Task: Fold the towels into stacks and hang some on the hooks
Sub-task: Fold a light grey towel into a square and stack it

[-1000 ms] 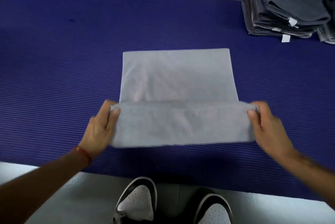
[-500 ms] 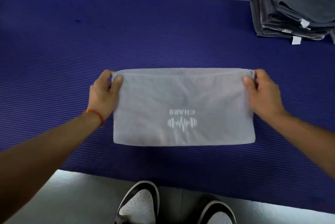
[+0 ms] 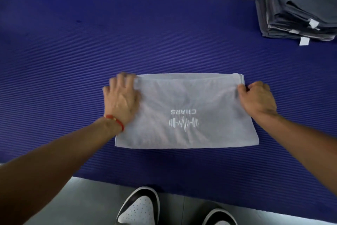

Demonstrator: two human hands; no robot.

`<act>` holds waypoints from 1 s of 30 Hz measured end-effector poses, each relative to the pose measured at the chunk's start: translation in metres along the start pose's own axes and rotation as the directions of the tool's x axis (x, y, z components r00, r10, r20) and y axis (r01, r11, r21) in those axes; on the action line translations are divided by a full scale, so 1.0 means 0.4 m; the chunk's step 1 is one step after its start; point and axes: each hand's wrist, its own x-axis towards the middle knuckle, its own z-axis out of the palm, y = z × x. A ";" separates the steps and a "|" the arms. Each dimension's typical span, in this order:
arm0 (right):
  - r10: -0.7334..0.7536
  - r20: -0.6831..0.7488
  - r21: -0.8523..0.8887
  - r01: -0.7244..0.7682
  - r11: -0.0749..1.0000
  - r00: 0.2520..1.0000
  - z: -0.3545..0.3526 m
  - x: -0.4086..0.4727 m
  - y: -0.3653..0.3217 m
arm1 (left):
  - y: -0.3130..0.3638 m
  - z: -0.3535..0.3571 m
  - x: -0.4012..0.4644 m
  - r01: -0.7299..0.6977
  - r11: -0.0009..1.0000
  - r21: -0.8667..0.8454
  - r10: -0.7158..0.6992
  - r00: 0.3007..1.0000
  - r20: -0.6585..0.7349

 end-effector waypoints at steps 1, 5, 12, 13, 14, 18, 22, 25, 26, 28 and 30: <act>0.016 0.019 -0.045 -0.015 0.999 1.000 -0.002 -0.018 0.006 | 0.033 0.001 -0.039 -0.162 0.985 0.055 0.160 0.986 0.038; 0.057 0.109 -0.112 -0.045 0.993 0.992 -0.002 -0.064 0.020 | 0.134 0.061 -0.146 -0.501 0.865 0.017 0.479 0.835 0.271; 0.018 0.193 0.032 -0.025 0.999 0.981 -0.026 -0.063 -0.017 | 0.134 0.107 -0.157 -0.542 0.835 0.098 0.483 0.806 0.342; 0.033 0.216 0.101 -0.055 0.993 0.976 -0.035 -0.064 -0.013 | 0.135 0.103 -0.156 -0.530 0.842 0.099 0.466 0.808 0.360; 0.064 0.260 0.188 -0.115 0.975 0.964 -0.048 -0.066 -0.010 | 0.137 0.098 -0.156 -0.521 0.848 0.098 0.454 0.809 0.373; 0.051 0.593 0.451 -0.384 0.806 0.803 -0.113 -0.071 0.007 | 0.145 0.075 -0.150 -0.492 0.868 0.061 0.421 0.796 0.436; -0.102 0.562 0.471 -0.216 0.856 0.821 -0.182 -0.092 -0.027 | 0.167 0.028 -0.123 -0.419 0.903 -0.091 0.416 0.802 0.429; -0.269 0.458 0.448 0.041 0.893 0.847 -0.216 -0.125 -0.123 | 0.217 -0.061 -0.099 -0.126 0.814 -0.568 0.321 0.911 0.257; -0.329 0.434 0.469 0.102 0.877 0.839 -0.218 -0.144 -0.167 | 0.238 -0.096 -0.086 0.080 0.702 -0.708 0.224 0.919 0.326; -0.445 0.368 0.497 0.232 0.836 0.816 -0.203 -0.192 -0.261 | 0.274 -0.160 -0.054 0.506 0.286 -0.814 0.108 0.827 0.552; -0.551 0.303 0.506 0.359 0.784 0.777 -0.166 -0.243 -0.348 | 0.266 -0.182 -0.024 0.671 -0.032 -0.741 0.109 0.739 0.665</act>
